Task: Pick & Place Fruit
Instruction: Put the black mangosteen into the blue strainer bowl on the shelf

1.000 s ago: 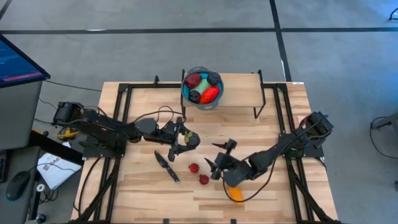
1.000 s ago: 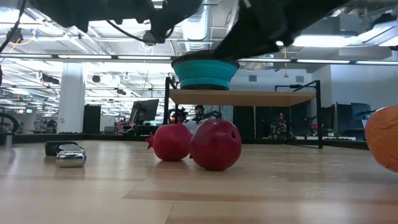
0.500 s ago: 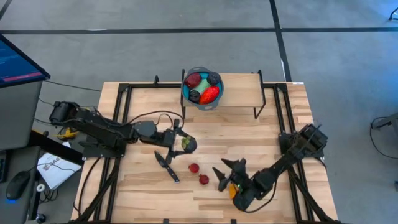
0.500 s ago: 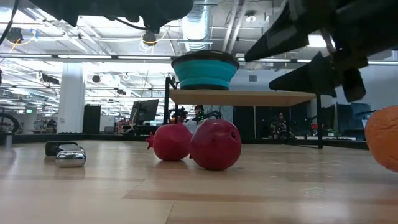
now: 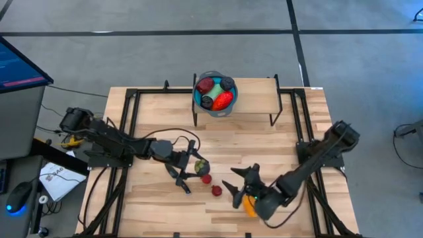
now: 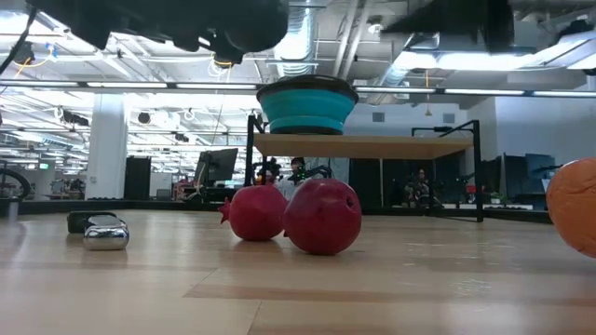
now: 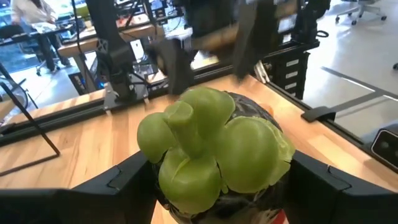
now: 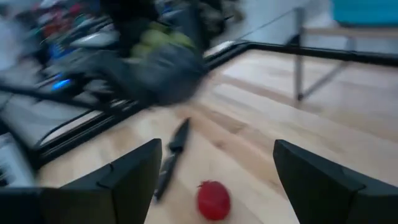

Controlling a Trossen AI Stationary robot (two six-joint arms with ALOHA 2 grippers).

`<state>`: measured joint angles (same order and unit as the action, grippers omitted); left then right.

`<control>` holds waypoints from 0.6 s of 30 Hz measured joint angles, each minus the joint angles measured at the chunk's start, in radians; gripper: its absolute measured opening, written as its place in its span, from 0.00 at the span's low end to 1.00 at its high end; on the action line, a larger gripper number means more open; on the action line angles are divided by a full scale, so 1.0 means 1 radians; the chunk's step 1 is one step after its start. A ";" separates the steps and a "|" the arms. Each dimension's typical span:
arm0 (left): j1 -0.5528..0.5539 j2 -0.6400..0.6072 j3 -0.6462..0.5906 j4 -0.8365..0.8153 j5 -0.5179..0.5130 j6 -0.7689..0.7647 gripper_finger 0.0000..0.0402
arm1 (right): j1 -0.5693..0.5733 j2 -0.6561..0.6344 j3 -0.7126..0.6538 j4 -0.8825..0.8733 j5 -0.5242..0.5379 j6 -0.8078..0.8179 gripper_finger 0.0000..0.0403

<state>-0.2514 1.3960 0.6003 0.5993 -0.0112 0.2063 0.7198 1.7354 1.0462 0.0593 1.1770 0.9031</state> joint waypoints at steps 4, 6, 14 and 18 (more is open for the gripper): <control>0.000 0.009 0.000 0.001 0.000 -0.001 0.65 | 0.000 -0.120 0.001 0.002 -0.137 -0.175 0.75; 0.000 0.009 0.000 0.002 0.000 0.000 0.65 | -0.013 -0.160 0.001 0.003 -0.192 -0.210 0.75; 0.001 0.008 0.000 0.002 -0.007 0.051 0.65 | -0.150 -0.160 0.000 0.121 -0.519 -0.315 0.75; 0.002 0.009 0.000 0.002 -0.008 0.051 0.66 | -0.216 -0.160 0.002 0.170 -0.634 -0.453 0.75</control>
<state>-0.2497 1.4046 0.6003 0.6010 -0.0189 0.2577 0.5043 1.5753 1.0481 0.2294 0.5434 0.4498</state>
